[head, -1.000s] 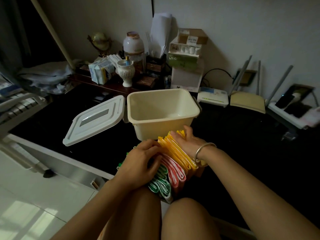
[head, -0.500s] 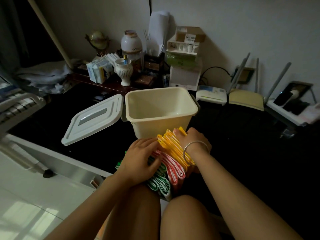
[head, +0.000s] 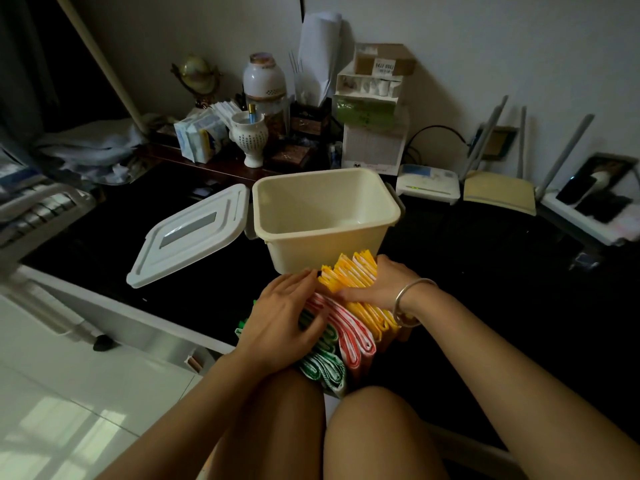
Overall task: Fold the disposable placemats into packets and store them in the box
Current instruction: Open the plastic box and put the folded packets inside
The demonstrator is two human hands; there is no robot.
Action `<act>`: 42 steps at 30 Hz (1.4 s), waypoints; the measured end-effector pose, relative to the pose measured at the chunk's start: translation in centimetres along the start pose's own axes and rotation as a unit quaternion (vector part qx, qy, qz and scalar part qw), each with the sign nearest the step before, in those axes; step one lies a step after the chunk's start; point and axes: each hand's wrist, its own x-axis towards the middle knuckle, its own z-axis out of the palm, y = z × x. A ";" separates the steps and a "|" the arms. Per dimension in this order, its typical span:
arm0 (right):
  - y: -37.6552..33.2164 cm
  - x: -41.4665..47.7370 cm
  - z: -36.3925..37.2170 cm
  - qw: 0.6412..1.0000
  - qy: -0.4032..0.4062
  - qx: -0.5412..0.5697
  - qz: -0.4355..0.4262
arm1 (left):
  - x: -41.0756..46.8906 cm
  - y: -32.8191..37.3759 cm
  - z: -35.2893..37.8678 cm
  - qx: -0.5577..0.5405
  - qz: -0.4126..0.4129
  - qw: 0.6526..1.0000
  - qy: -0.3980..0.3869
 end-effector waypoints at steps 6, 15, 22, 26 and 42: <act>0.8 -0.2 0.0 0.998 0.058 -0.035 -0.001 | -0.3 0.0 0.2 -0.023 0.018 0.999 0.016; 0.9 -1.1 0.1 0.997 0.066 0.006 -0.035 | 0.6 0.4 0.0 0.021 0.032 0.999 -0.014; 0.6 -1.2 -0.6 0.999 -0.026 0.011 -0.019 | 0.6 0.2 0.0 0.019 0.029 0.999 -0.033; -0.3 -0.9 -1.0 0.998 -0.037 -0.048 0.002 | 0.6 0.4 -0.1 0.024 0.030 0.999 -0.032; -1.9 -2.2 0.4 0.990 0.060 -0.118 0.042 | 0.9 0.5 0.5 0.064 0.036 0.997 -0.021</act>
